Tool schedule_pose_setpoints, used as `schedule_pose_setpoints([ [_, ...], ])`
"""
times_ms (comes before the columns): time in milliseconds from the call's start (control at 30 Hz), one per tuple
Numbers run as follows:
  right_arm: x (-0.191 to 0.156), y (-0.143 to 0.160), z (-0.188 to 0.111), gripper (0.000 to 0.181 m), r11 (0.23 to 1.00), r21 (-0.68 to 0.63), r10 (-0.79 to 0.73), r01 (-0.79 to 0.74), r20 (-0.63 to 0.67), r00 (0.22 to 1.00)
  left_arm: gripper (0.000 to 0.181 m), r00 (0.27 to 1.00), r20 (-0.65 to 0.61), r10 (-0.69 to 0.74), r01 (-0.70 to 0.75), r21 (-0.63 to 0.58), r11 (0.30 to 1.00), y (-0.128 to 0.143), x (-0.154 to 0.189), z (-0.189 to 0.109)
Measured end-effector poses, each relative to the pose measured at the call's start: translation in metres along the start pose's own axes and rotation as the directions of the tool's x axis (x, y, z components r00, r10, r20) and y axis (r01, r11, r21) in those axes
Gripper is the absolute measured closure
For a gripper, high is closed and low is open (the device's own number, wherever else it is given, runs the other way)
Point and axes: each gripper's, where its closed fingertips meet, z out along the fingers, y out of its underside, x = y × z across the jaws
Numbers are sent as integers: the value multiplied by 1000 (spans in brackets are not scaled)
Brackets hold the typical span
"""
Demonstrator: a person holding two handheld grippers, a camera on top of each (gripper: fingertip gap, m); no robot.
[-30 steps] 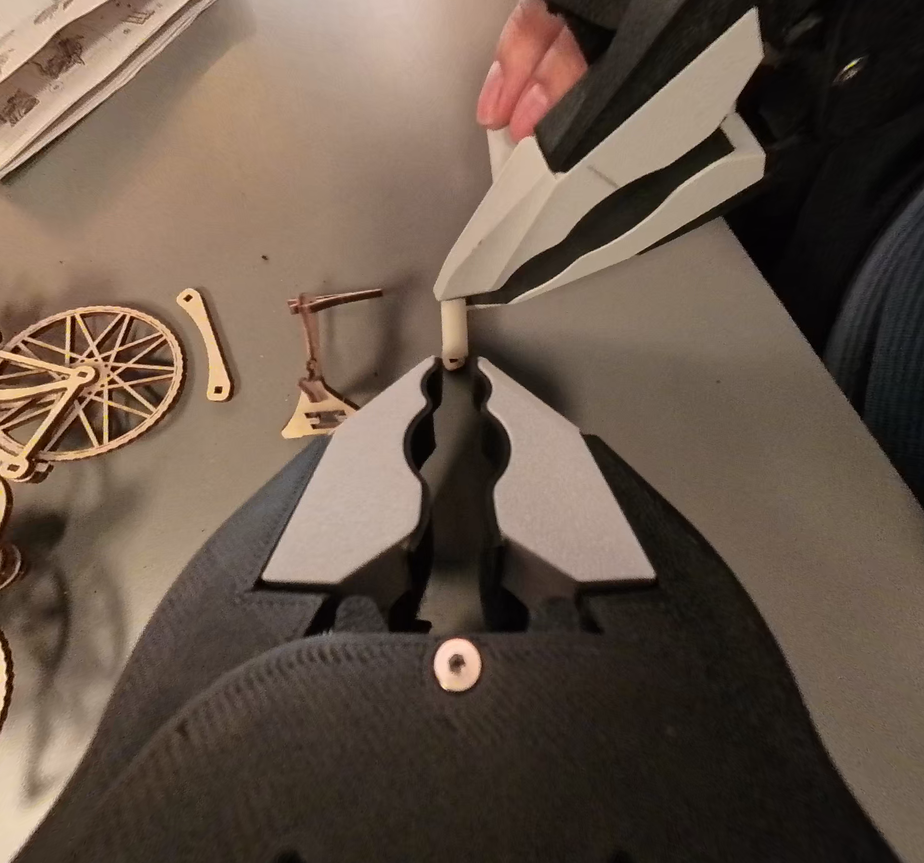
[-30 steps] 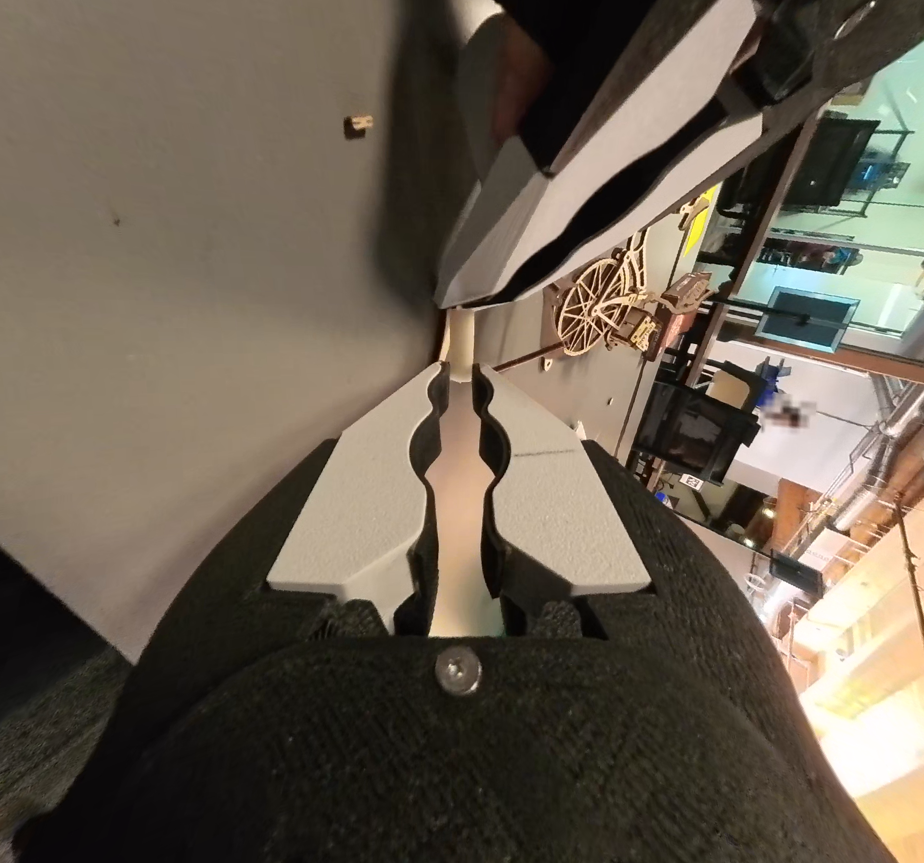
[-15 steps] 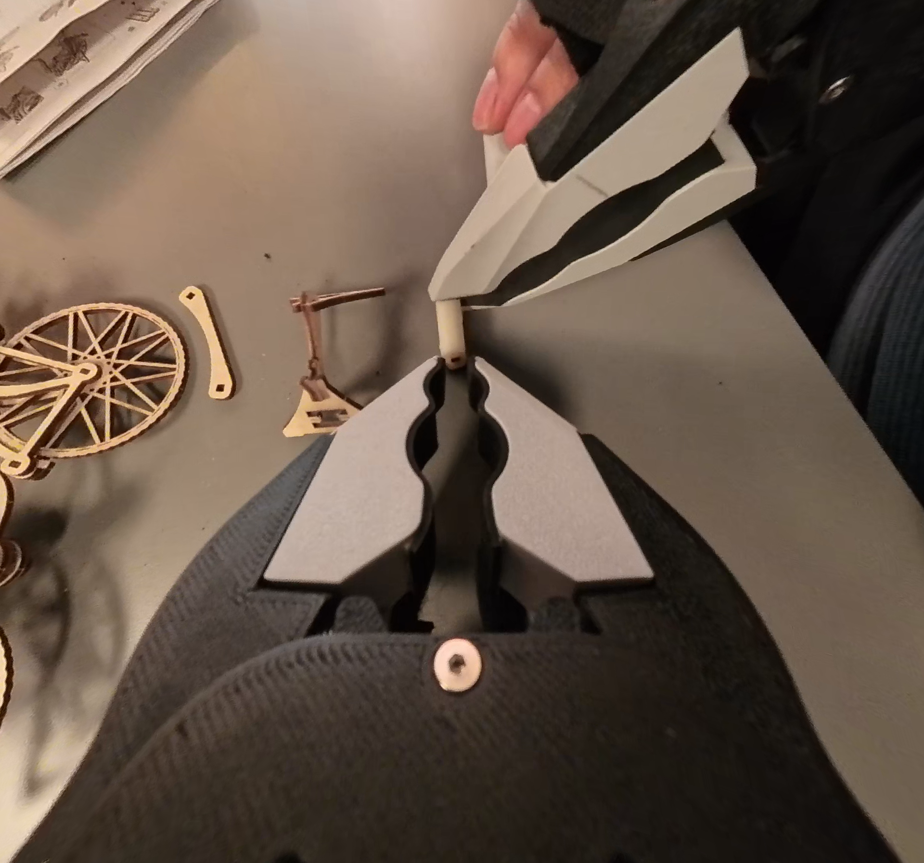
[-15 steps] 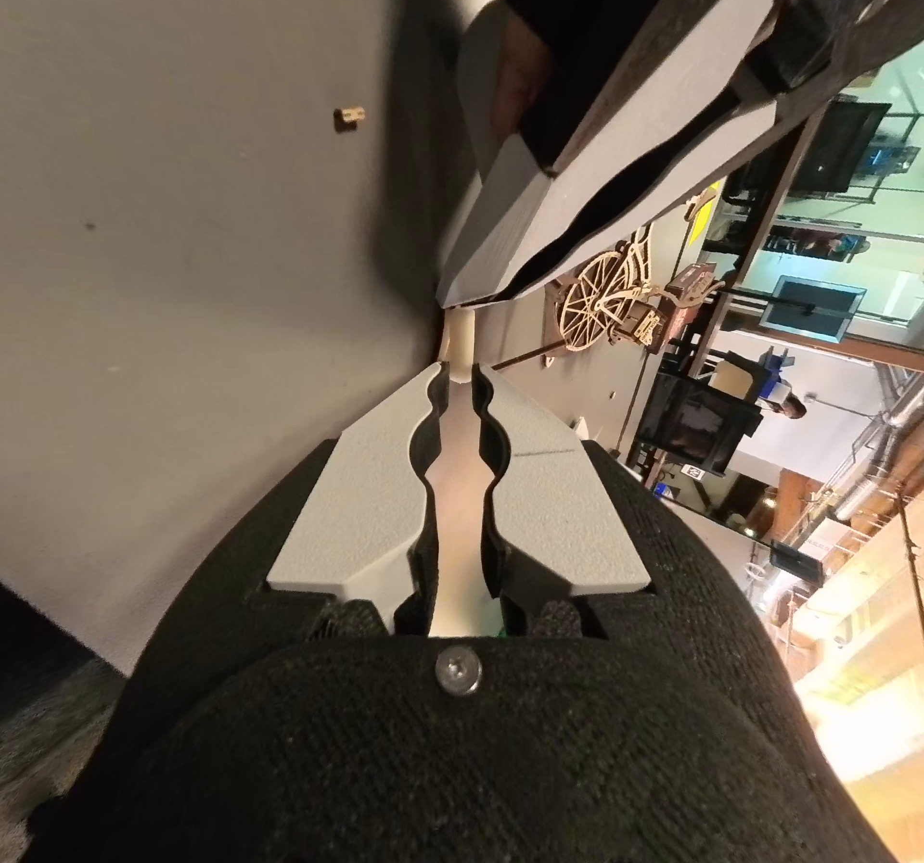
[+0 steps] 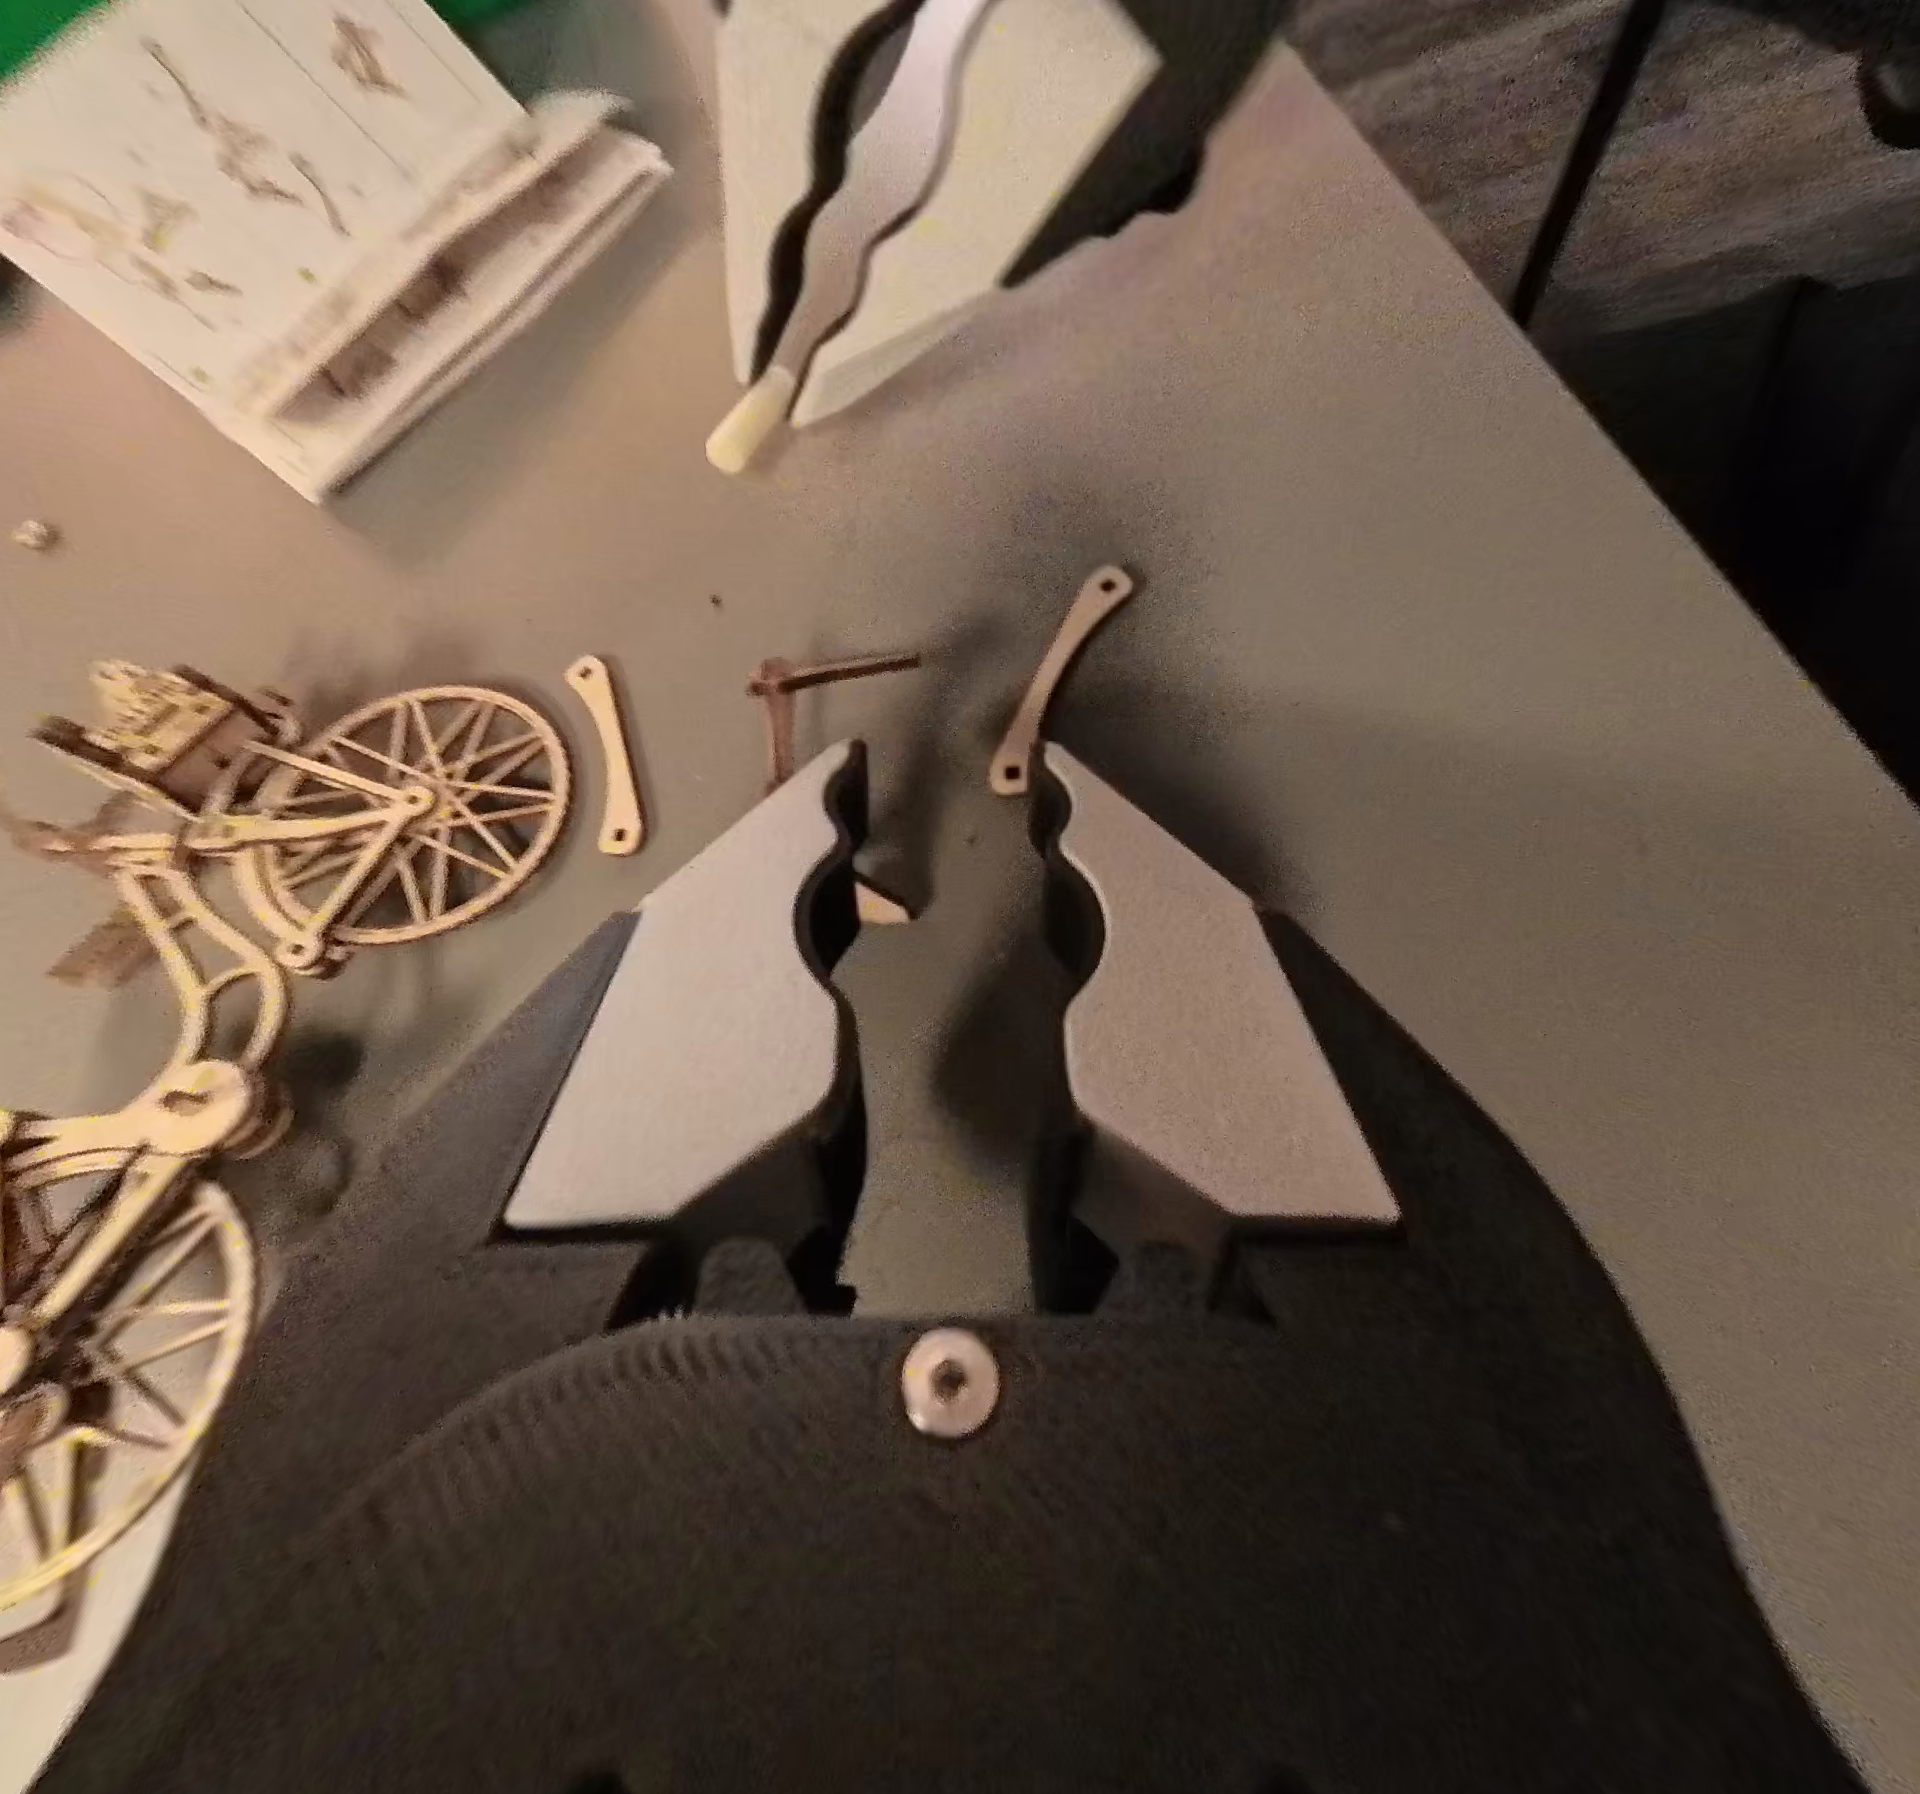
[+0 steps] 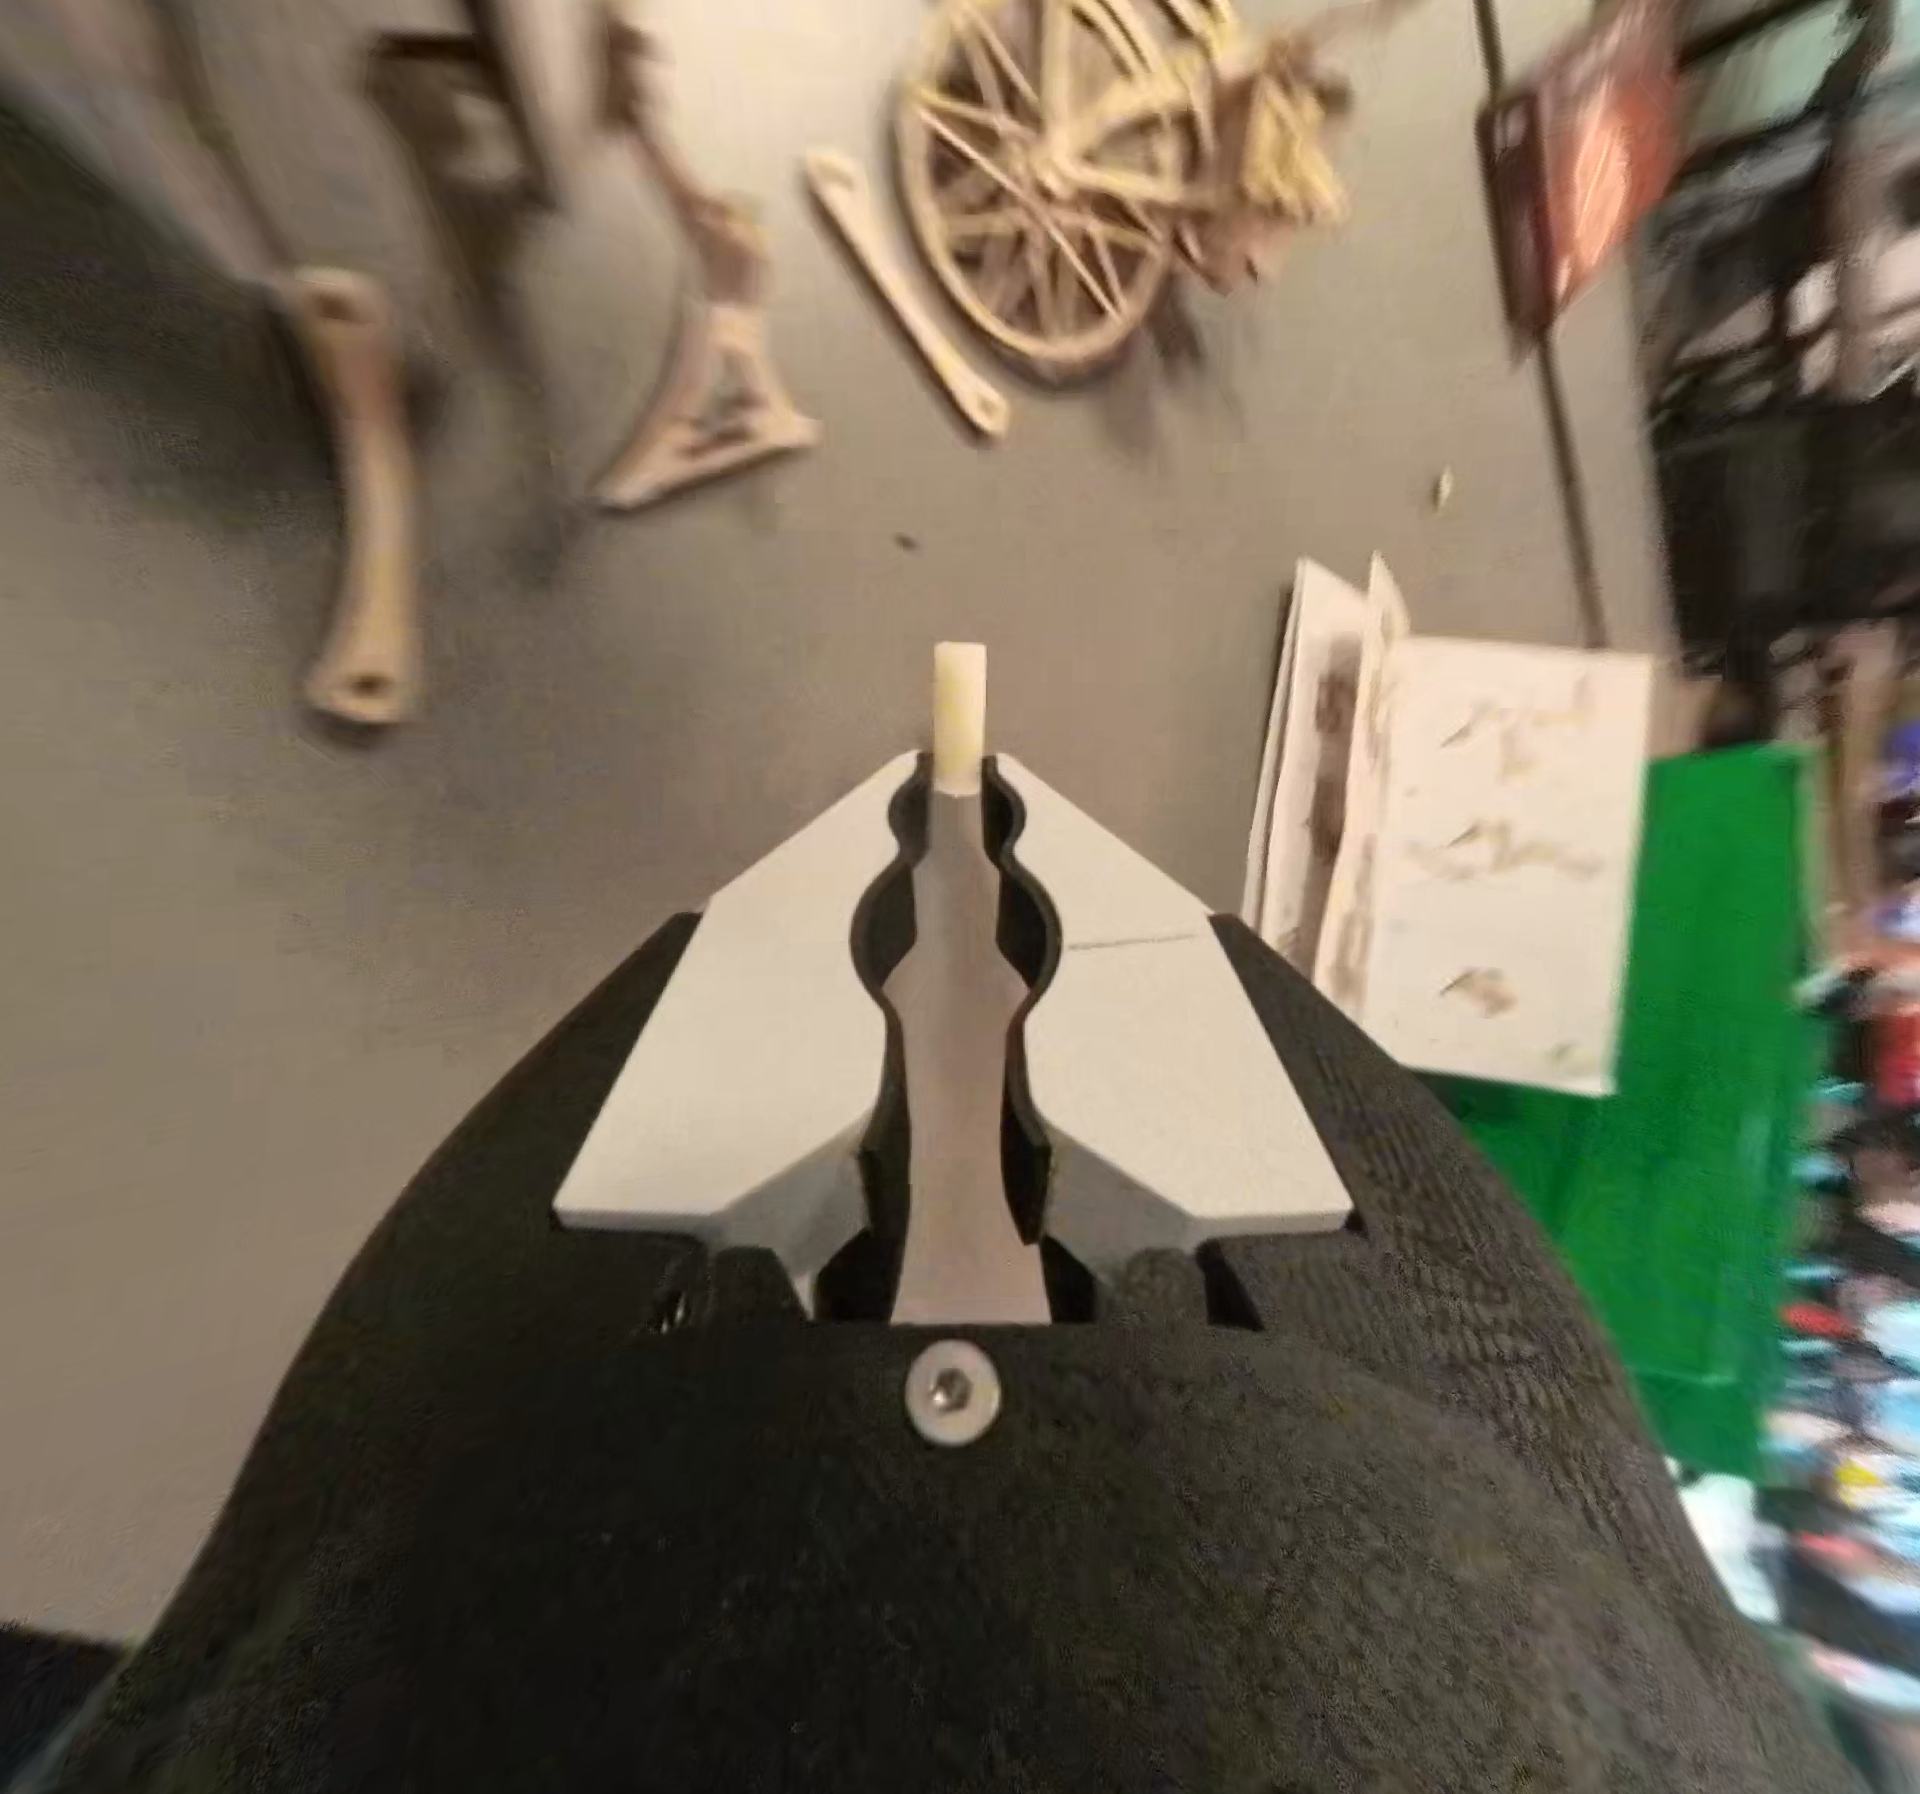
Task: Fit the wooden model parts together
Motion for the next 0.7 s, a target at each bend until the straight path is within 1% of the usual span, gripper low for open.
schedule_pose_setpoints([
  [67, 20, 5, 12, 171, 987, 45, 155, -157, 56, 986, 151, 996, 69, 49, -52, 43, 998, -6, -7, -3],
  [133, 36, 4, 23, 168, 955, 97, 269, -280, 114, 956, 151, 987, 134, 88, -100, 81, 992, -11, -13, -8],
  [233, 35, 5, 36, 155, 908, 86, 375, -410, 269, 887, 148, 975, 202, 90, -123, 154, 980, -20, -23, -17],
  [267, 32, 5, 37, 149, 897, 81, 392, -435, 310, 866, 148, 973, 217, 75, -116, 186, 976, -24, -26, -21],
  [300, 32, 5, 37, 145, 890, 87, 399, -447, 326, 857, 148, 971, 233, 55, -107, 220, 970, -27, -30, -26],
  [400, 35, 2, 27, 140, 882, 165, 383, -441, 293, 876, 147, 963, 270, -17, -76, 328, 942, -35, -45, -41],
  [467, 30, -4, 17, 140, 864, 226, 377, -450, 304, 875, 147, 957, 280, -71, -46, 391, 919, -37, -54, -50],
  [500, 24, -12, 12, 140, 849, 267, 363, -456, 332, 871, 147, 953, 283, -103, -26, 420, 907, -38, -60, -54],
  [567, 7, -34, 1, 142, 819, 366, 281, -443, 417, 864, 148, 949, 265, -169, 30, 459, 888, -36, -68, -58],
  [633, 0, -48, 2, 145, 820, 422, 198, -387, 425, 883, 148, 944, 237, -229, 86, 492, 866, -35, -74, -61],
  [700, -2, -57, 11, 147, 824, 460, 120, -329, 427, 896, 149, 939, 216, -267, 118, 527, 842, -35, -79, -67],
])
